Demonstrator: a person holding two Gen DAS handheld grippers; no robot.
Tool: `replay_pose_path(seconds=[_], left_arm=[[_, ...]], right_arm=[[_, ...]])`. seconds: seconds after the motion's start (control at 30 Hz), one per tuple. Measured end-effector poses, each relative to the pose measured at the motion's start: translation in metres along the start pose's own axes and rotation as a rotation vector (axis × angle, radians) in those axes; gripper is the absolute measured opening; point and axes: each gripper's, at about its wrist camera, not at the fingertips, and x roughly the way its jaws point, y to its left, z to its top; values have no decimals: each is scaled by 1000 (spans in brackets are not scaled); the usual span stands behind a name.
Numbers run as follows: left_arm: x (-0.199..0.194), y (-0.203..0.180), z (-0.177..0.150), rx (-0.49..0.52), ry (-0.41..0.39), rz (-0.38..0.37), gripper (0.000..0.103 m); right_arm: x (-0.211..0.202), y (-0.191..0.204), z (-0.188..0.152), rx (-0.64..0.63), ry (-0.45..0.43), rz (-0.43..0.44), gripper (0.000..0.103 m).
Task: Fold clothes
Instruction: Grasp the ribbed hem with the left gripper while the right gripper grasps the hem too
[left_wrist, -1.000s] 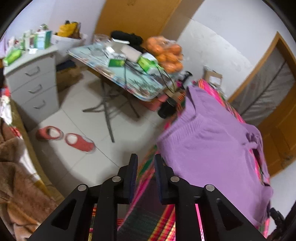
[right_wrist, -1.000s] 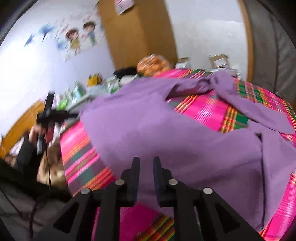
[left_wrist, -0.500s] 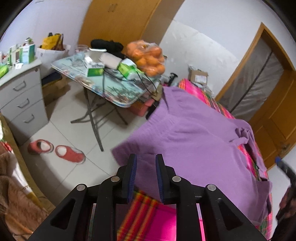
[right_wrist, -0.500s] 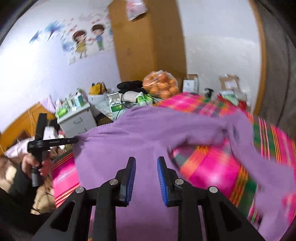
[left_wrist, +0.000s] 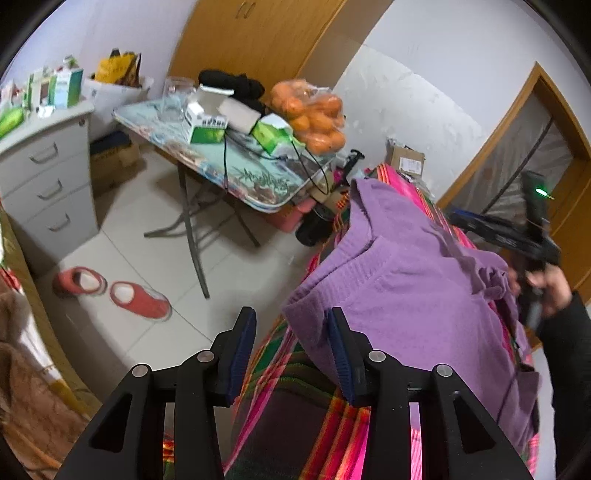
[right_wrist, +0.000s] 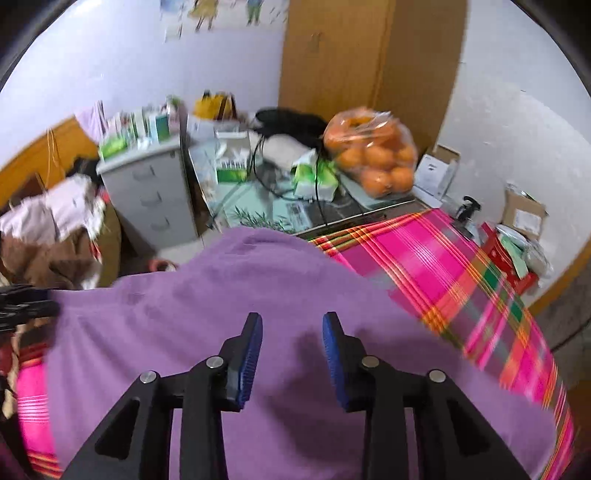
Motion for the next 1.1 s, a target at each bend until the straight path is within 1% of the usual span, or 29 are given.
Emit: replay_pose_path(seconds=[0.13, 0.2, 0.3, 0.37, 0.4, 0.43, 0.47, 0.5, 0.57, 0.67, 0.77, 0.83, 0.87, 0.93, 0.97, 1.0, 1.1], left_arm=[[11, 1, 6, -26, 40, -38, 44], [15, -3, 9, -17, 51, -39, 44], [19, -8, 12, -6, 64, -45, 44], [22, -9, 14, -3, 74, -56, 44], [23, -11, 15, 1, 72, -59, 44], [24, -12, 17, 6, 68, -63, 35], [23, -15, 19, 19, 54, -55, 23], [22, -18, 21, 33, 39, -45, 17], [20, -24, 27, 51, 16, -47, 12], [21, -31, 31, 74, -2, -40, 11], [26, -34, 33, 84, 1, -35, 11], [32, -29, 34, 66, 27, -41, 11], [36, -24, 35, 43, 50, -47, 11], [42, -16, 37, 8, 82, -62, 12], [41, -16, 37, 14, 84, -61, 12], [38, -18, 37, 31, 80, -48, 13], [32, -21, 34, 59, 71, -16, 16]], right_arm=[[41, -16, 28, -3, 28, 33, 39], [62, -22, 40, -7, 45, 49, 40], [92, -25, 49, -21, 80, 75, 40], [101, -26, 49, -17, 75, 101, 40], [104, -27, 50, -12, 74, 113, 34], [106, -28, 51, -2, 79, 130, 25], [106, -28, 52, 2, 82, 139, 5], [104, -27, 53, -12, 82, 111, 3], [96, -28, 56, -15, 44, 73, 3], [80, -44, 63, 63, -42, 8, 2], [76, -53, 66, 109, -72, -34, 2], [81, -51, 67, 99, -66, -64, 2], [87, -50, 66, 102, -49, -73, 3], [104, -49, 62, 111, 15, -81, 3], [114, -47, 59, 110, 53, -87, 4], [118, -46, 57, 109, 69, -94, 4], [102, -49, 58, 131, 33, -130, 4]])
